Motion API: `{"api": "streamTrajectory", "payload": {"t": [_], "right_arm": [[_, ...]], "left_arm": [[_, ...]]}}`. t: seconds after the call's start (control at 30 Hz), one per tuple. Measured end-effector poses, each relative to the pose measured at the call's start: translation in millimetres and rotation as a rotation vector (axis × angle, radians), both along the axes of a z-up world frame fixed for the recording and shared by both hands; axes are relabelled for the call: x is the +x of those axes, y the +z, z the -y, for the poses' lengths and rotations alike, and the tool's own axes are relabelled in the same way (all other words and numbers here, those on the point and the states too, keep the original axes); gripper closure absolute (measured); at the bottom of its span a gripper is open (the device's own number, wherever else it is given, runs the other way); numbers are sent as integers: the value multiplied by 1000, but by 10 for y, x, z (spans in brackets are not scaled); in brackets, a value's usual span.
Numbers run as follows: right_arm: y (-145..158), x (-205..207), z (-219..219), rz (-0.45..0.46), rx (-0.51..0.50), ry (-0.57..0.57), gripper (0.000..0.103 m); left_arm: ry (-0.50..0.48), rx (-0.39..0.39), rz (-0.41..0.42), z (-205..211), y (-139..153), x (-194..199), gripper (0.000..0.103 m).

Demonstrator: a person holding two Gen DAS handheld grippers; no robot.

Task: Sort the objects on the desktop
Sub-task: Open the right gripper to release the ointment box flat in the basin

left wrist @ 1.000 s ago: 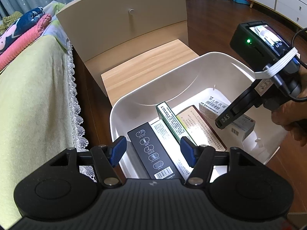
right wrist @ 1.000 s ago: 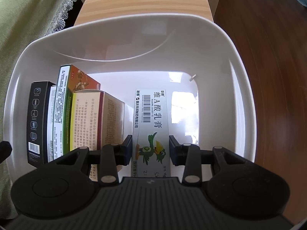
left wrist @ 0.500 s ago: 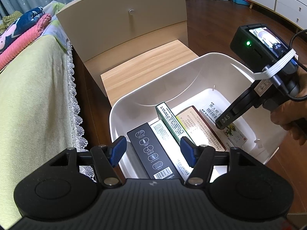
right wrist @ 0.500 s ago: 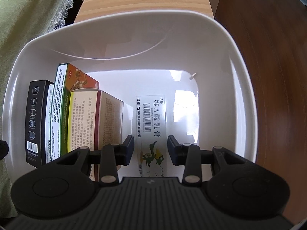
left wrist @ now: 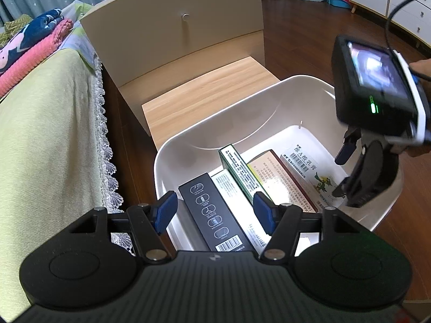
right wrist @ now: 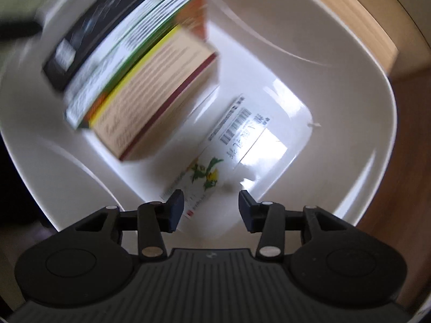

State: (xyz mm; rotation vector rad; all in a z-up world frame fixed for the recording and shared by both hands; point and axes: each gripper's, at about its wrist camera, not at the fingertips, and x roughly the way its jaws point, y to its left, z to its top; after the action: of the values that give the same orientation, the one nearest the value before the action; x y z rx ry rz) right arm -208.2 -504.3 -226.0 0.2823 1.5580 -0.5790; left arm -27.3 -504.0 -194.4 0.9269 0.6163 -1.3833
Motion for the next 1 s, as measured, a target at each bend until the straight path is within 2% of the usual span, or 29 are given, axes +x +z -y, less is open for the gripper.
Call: {"api": "streamTrajectory", "payload": {"t": [0.3,0.57,0.7,0.87,1.0], "right_arm": [[-206,102,-36,-111,80,158,63],[-281,149,28,-121,117,181,63],[-293,176,62,-91,117,186,63],[-318,250,11,-102,105,283,63],[-301,311,30,-90,109,306,63]], "left_arm": [[30,5,6,10,2,59,39],[48,3,3,-8,10,103,39],[56,4,-1,-12,11,116,39],[62,5,-6,-21,9,136,38],[72,5,-12,-28,8,163,38]]}}
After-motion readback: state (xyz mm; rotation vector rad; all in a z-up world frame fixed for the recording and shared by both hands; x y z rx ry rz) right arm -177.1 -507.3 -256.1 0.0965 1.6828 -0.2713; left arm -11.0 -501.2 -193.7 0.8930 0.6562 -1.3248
